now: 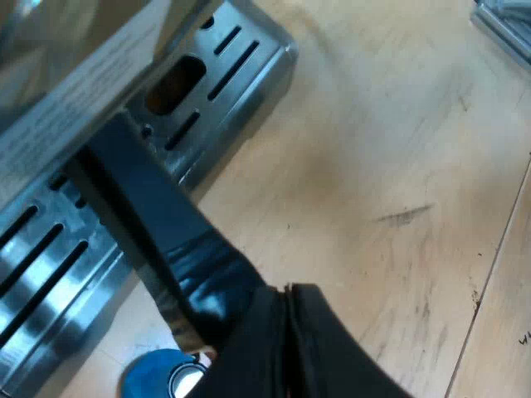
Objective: Put the handle in the coffee machine
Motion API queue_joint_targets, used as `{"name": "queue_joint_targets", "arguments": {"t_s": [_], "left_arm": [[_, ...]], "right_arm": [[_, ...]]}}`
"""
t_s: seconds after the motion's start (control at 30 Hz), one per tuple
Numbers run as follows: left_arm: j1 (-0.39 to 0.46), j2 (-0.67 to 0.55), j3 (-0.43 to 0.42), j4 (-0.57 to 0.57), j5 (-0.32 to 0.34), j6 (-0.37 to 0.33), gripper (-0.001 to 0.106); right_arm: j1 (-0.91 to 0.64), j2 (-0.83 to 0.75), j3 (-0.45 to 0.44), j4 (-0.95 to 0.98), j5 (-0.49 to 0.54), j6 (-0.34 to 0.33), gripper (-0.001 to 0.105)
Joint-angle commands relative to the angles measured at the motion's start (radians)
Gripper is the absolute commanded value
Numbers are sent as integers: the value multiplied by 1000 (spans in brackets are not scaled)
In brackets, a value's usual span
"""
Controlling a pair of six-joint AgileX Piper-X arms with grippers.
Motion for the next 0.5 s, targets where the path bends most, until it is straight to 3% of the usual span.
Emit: {"name": "queue_joint_targets", "arguments": {"t_s": [0.03, 0.3, 0.5], "left_arm": [[-4, -17, -2, -12, -5, -8, 0], [2, -84, -2, -15, -49, -8, 0], [2, -140, -2, -13, -99, -10, 0]], "right_arm": [[0, -5, -6, -4, 9, -3, 64], [0, -5, -28, 1, -2, -3, 64], [0, -5, -108, 100, -50, -3, 76]]}}
